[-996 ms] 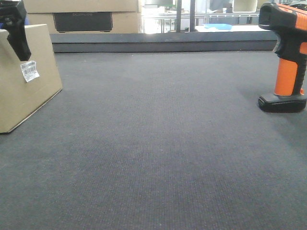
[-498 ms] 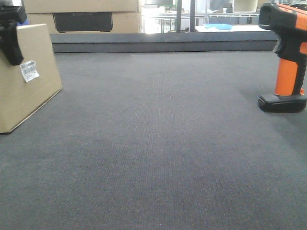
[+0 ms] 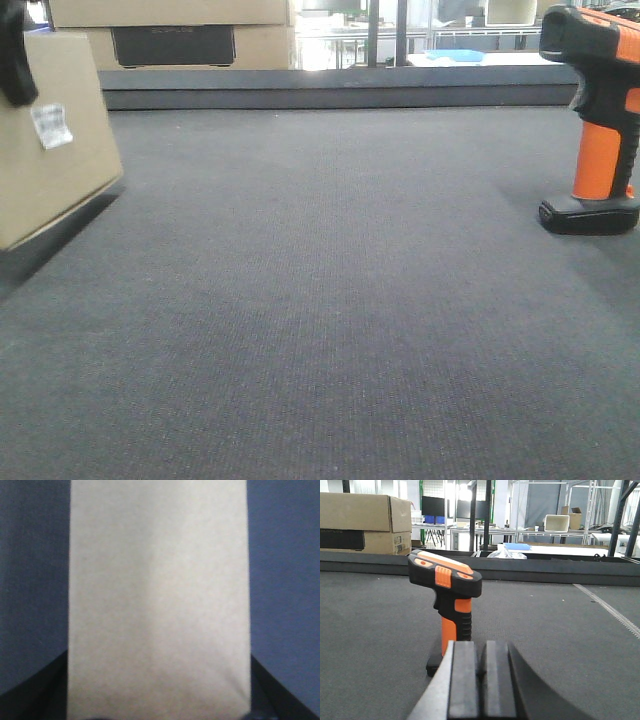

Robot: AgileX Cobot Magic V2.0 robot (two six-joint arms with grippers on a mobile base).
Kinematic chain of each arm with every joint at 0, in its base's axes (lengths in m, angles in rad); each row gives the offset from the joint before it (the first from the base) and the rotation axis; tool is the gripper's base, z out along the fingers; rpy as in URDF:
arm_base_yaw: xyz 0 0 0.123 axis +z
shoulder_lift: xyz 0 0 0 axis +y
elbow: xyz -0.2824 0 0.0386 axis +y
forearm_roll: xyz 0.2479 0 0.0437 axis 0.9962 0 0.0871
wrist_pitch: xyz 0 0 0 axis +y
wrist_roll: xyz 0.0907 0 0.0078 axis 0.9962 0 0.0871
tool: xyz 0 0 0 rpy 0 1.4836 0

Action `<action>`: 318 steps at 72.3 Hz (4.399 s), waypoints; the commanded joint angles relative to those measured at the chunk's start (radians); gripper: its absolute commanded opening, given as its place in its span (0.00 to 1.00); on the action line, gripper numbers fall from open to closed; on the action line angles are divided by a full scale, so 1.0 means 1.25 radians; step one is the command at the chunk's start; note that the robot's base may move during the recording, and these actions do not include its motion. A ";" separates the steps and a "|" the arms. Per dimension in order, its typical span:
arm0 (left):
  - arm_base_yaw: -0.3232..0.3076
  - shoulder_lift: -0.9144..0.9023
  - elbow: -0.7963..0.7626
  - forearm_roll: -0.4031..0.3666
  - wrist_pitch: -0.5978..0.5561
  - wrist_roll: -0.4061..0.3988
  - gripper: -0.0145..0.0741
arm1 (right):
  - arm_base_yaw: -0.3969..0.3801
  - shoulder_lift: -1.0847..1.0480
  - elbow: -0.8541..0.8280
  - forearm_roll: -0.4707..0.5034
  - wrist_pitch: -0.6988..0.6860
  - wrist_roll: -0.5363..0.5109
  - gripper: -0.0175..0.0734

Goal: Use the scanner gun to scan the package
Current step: 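Lift and tilt the box with the left gripper, barcode facing the scanner, then grasp the orange-and-black scanner gun with the right gripper and lift it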

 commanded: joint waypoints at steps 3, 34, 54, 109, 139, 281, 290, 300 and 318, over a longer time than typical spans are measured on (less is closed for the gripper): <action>-0.044 -0.060 -0.014 -0.027 0.006 -0.080 0.04 | 0.001 0.004 -0.006 0.003 -0.018 -0.006 0.01; -0.289 -0.095 0.090 -0.039 -0.215 -0.305 0.04 | 0.001 0.004 -0.006 0.004 -0.064 -0.006 0.01; -0.305 -0.095 0.195 -0.096 -0.302 -0.307 0.04 | 0.001 0.004 -0.022 0.004 -0.037 -0.006 0.01; -0.305 -0.095 0.210 -0.093 -0.332 -0.257 0.04 | 0.001 0.539 -0.295 -0.007 0.000 -0.006 0.01; -0.305 -0.095 0.210 -0.089 -0.362 -0.214 0.04 | 0.011 0.822 -0.291 0.144 -0.199 0.015 0.01; -0.305 -0.095 0.210 -0.052 -0.324 -0.214 0.04 | 0.156 1.277 -0.293 0.134 -0.894 0.161 0.81; -0.305 -0.095 0.210 -0.052 -0.323 -0.214 0.04 | 0.156 1.314 -0.294 0.134 -0.959 0.171 0.81; -0.305 -0.095 0.210 -0.052 -0.323 -0.214 0.04 | 0.156 1.353 -0.314 0.134 -0.969 0.181 0.81; -0.305 -0.095 0.210 -0.052 -0.321 -0.214 0.04 | 0.156 1.358 -0.363 0.142 -0.941 0.186 0.81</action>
